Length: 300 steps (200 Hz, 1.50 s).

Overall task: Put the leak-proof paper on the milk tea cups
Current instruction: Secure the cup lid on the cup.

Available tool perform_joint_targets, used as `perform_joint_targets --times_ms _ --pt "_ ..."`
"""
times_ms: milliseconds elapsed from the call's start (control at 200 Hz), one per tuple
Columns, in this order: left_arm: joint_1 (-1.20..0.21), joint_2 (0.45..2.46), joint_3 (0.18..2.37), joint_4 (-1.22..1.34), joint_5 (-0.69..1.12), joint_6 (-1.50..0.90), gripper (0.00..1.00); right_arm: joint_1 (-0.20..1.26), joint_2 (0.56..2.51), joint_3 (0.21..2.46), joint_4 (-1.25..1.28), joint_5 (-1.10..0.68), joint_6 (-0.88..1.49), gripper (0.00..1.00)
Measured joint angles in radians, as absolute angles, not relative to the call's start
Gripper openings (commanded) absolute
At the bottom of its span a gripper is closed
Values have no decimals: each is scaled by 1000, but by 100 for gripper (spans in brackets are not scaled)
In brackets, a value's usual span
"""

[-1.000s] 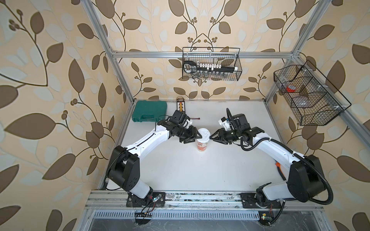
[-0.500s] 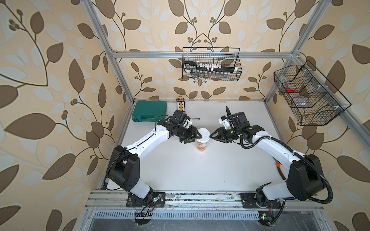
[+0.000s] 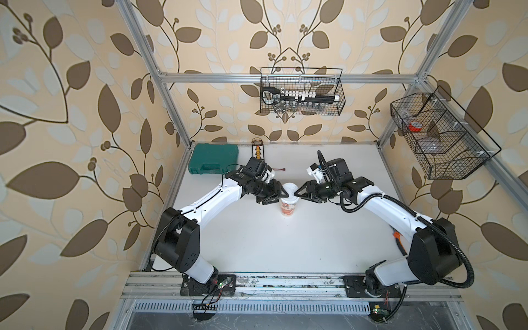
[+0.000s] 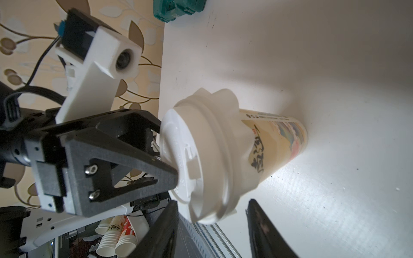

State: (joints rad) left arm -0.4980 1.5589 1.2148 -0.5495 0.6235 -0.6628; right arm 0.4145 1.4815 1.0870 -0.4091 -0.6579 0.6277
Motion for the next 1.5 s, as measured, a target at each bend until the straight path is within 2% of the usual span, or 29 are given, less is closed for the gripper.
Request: perform_joint_targets --times_ms 385,705,895,1500 --pt "-495 1560 1225 -567 619 -658 59 415 1505 1100 -416 -647 627 45" --pt "-416 1569 1304 -593 641 -656 62 415 1505 1100 -416 -647 627 45" --pt "-398 1591 1332 -563 683 -659 56 415 1507 1102 -416 -647 624 45" --pt "-379 1692 1333 -502 756 -653 53 415 1508 1104 -418 -647 624 45"
